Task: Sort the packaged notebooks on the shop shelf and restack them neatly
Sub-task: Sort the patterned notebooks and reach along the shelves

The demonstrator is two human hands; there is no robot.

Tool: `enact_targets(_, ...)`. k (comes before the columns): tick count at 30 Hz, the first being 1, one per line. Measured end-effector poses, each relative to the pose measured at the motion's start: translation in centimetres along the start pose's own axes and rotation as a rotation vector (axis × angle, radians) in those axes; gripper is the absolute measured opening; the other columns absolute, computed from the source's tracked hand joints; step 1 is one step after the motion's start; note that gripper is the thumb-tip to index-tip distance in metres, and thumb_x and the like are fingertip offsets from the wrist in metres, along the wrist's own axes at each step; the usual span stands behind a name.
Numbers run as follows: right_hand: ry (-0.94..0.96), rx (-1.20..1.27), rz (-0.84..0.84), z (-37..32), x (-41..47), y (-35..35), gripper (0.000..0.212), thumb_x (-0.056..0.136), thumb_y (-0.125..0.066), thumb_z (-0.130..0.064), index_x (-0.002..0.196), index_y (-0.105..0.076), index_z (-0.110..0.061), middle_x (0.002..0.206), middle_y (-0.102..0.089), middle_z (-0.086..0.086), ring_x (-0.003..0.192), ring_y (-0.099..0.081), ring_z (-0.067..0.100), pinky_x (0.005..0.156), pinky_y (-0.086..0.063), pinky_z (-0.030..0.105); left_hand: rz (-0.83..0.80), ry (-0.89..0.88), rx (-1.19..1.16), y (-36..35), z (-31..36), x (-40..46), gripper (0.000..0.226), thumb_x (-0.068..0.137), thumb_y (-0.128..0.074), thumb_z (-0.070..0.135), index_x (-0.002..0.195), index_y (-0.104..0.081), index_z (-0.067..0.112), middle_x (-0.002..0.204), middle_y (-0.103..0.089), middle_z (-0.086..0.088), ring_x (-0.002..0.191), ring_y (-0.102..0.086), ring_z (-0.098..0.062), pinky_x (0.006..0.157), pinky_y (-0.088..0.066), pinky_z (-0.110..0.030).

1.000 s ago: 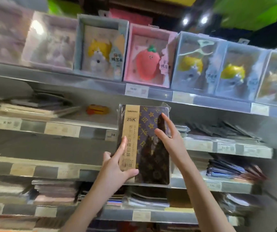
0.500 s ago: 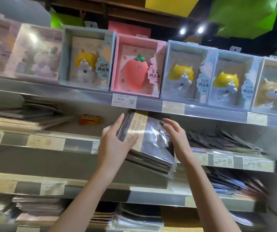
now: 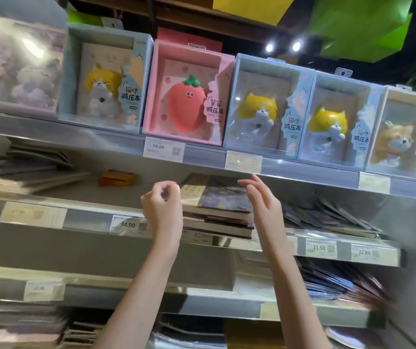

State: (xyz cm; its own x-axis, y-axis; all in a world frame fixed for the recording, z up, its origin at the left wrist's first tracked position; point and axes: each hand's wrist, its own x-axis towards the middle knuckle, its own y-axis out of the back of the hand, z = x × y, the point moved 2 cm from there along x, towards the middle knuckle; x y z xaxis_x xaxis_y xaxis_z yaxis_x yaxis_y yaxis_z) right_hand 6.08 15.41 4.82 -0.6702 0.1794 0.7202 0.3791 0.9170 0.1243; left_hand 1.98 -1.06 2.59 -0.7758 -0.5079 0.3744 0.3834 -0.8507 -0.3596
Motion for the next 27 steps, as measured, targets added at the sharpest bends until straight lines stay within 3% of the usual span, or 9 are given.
enact_targets(3, 0.144, -0.203, 0.091, 1.2, -2.9, -0.9, 0.041, 0.085, -0.039, -0.054, 0.115, -0.057, -0.033, 0.137, -0.042, -0.016, 0.127, -0.034, -0.003, 0.096, -0.027, 0.008, 0.07, -0.078, -0.053, -0.2, 0.5, -0.4, 0.022, 0.089, -0.045, 0.017, 0.082, -0.058, 0.033, 0.095, -0.041, 0.014, 0.096, -0.051, -0.015, 0.079, -0.046, -0.028)
enact_targets(6, 0.312, -0.357, 0.207, 2.9, -4.7, -2.0, 0.044, 0.091, -0.039, -0.047, 0.133, -0.037, -0.035, 0.146, -0.031, -0.015, 0.134, -0.027, 0.0, 0.104, -0.025, 0.014, 0.14, -0.225, -0.105, -0.4, 0.6, -1.0, 0.024, 0.088, -0.044, 0.009, 0.096, -0.058, 0.028, 0.1, -0.042, 0.017, 0.106, -0.048, -0.013, 0.08, -0.038, -0.016)
enact_targets(10, 0.567, -0.572, 0.315, 5.2, -4.8, -2.5, 0.04, 0.1, -0.032, -0.035, 0.139, -0.026, -0.031, 0.149, -0.026, 0.004, 0.139, -0.025, 0.026, 0.106, -0.033, 0.053, 0.188, -0.452, -0.096, -0.6, 0.2, -1.1, 0.027, 0.082, -0.04, 0.015, 0.101, -0.058, 0.022, 0.101, -0.044, 0.018, 0.106, -0.048, -0.014, 0.082, -0.036, -0.013)
enact_targets(12, 0.567, -0.581, 0.332, 5.8, -3.5, -2.6, 0.038, 0.101, -0.029, -0.034, 0.139, -0.025, -0.032, 0.148, -0.027, 0.005, 0.138, -0.026, 0.028, 0.105, -0.029, 0.06, 0.172, -0.554, -0.056, -1.1, 0.2, -0.7, 0.028, 0.082, -0.039, 0.016, 0.102, -0.058, 0.015, 0.1, -0.045, 0.016, 0.101, -0.048, -0.017, 0.079, -0.035, -0.01)
enact_targets(15, 0.496, -0.638, 0.31, 7.1, -1.4, -2.4, 0.039, 0.1, -0.024, -0.036, 0.139, -0.023, -0.035, 0.146, -0.028, 0.003, 0.136, -0.029, 0.026, 0.109, -0.023, 0.059, 0.052, -0.663, 0.111, -2.3, -1.0, 0.5, 0.031, 0.084, -0.037, 0.02, 0.101, -0.059, 0.007, 0.103, -0.049, -0.002, 0.097, -0.044, -0.013, 0.079, -0.036, -0.009)
enact_targets(18, 0.335, -0.688, 0.211, 9.3, 0.1, -2.1, 0.047, 0.096, -0.025, -0.038, 0.141, -0.015, -0.042, 0.148, -0.026, 0.002, 0.136, -0.031, 0.03, 0.108, -0.023, 0.061, -0.043, -0.793, 0.37, -3.5, -3.2, 2.2, 0.031, 0.088, -0.038, 0.021, 0.098, -0.064, 0.008, 0.101, -0.053, -0.009, 0.094, -0.045, -0.012, 0.083, -0.044, -0.033)
enact_targets(20, 0.256, -0.724, 0.157, 10.2, 1.0, -2.0, 0.049, 0.095, -0.021, -0.045, 0.142, -0.01, -0.047, 0.149, -0.029, 0.007, 0.133, -0.035, 0.034, 0.106, -0.026, 0.06, -0.029, -0.851, 0.517, -4.2, -3.9, 3.3, 0.031, 0.089, -0.038, 0.022, 0.094, -0.066, 0.009, 0.095, -0.056, -0.009, 0.089, -0.051, -0.02, 0.08, -0.043, -0.039)
enact_targets(23, 0.193, -0.802, 0.118, 10.5, 2.4, -1.9, 0.053, 0.092, -0.004, -0.06, 0.143, -0.003, -0.048, 0.15, -0.029, 0.007, 0.132, -0.036, 0.032, 0.102, -0.031, 0.052, -0.038, -0.816, 0.66, -5.2, -3.9, 4.3, 0.036, 0.09, -0.036, 0.028, 0.087, -0.064, 0.006, 0.087, -0.057, -0.012, 0.081, -0.054, -0.03, 0.078, -0.043, -0.041)
enact_targets(27, 0.119, -0.86, 0.069, 10.8, 2.9, -2.0, 0.061, 0.087, 0.001, -0.065, 0.145, -0.004, -0.047, 0.155, -0.019, 0.002, 0.134, -0.033, 0.03, 0.097, -0.034, 0.045, -0.151, -0.654, 0.765, -5.6, -4.0, 4.3, 0.052, 0.091, -0.025, 0.039, 0.091, -0.065, 0.006, 0.099, -0.06, -0.016, 0.096, -0.053, -0.032, 0.088, -0.041, -0.043)
